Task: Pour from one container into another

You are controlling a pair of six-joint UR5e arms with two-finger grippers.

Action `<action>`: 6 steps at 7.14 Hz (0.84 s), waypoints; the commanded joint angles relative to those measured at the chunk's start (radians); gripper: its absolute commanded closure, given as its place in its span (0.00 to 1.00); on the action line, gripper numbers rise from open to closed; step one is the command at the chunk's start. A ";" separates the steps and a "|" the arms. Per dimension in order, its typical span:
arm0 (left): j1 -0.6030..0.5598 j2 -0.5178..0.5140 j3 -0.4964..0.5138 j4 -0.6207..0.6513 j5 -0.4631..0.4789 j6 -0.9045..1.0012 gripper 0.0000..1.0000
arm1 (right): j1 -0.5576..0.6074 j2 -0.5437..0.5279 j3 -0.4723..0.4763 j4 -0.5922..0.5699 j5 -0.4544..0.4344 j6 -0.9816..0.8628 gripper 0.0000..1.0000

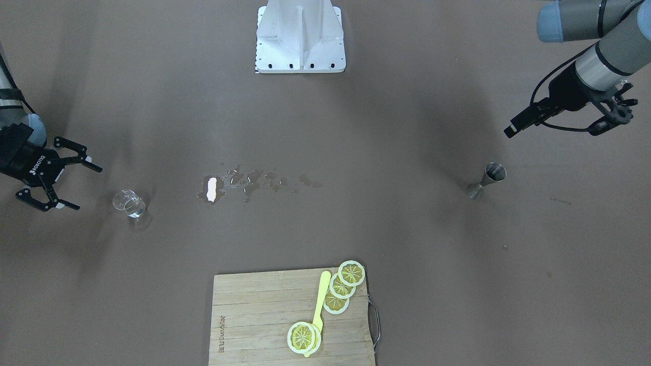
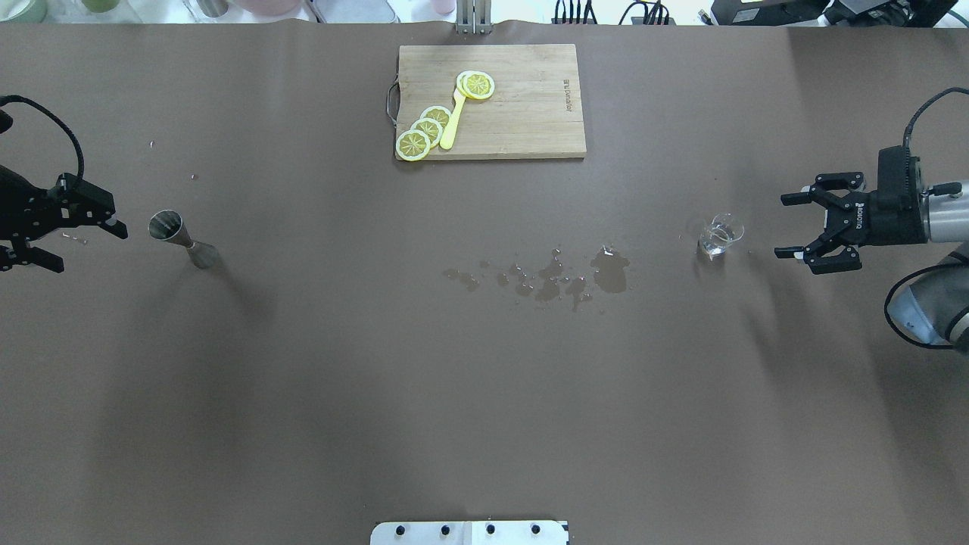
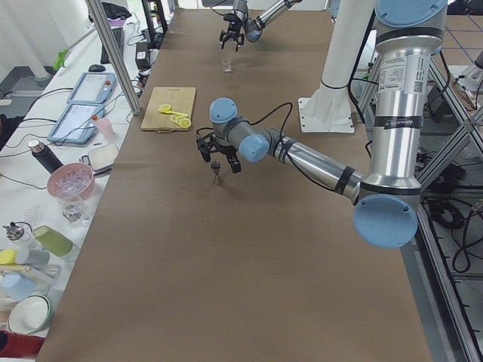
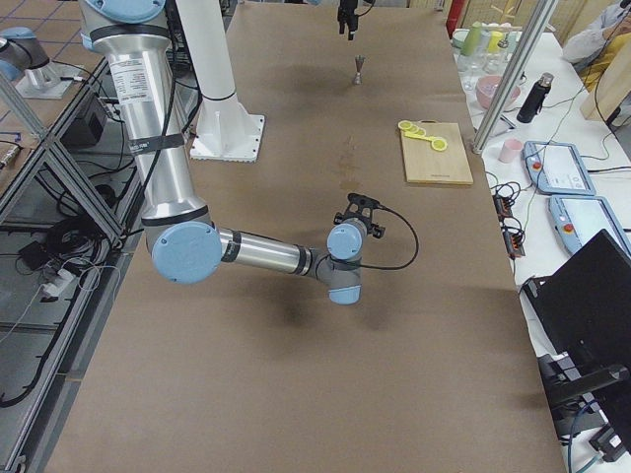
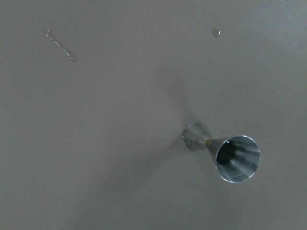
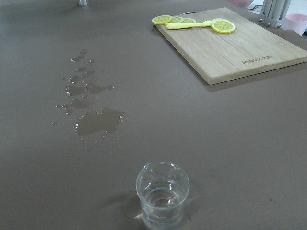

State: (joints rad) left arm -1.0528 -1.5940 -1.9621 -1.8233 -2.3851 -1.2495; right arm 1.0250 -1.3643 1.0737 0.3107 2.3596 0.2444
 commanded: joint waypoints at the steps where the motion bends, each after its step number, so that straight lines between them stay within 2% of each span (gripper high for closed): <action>1: 0.007 0.020 -0.070 -0.001 0.001 -0.005 0.01 | 0.007 0.004 -0.011 0.001 0.012 0.000 0.00; 2: 0.017 0.029 -0.092 -0.002 0.004 -0.005 0.01 | 0.007 0.007 -0.012 0.001 0.012 -0.004 0.00; 3: 0.020 0.029 -0.101 -0.002 0.045 -0.005 0.01 | 0.007 0.010 -0.012 0.001 0.017 -0.026 0.00; 4: 0.054 0.029 -0.116 -0.002 0.088 -0.043 0.01 | 0.012 0.005 -0.005 0.002 0.058 -0.058 0.00; 5: 0.123 0.029 -0.161 -0.002 0.165 -0.127 0.01 | 0.027 0.011 -0.004 0.001 0.064 -0.056 0.00; 6: 0.204 0.067 -0.213 -0.002 0.301 -0.155 0.01 | 0.043 0.019 -0.001 0.002 0.070 -0.053 0.00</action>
State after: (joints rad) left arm -0.9372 -1.5557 -2.1180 -1.8254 -2.2194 -1.3519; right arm 1.0504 -1.3528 1.0691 0.3120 2.4181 0.1931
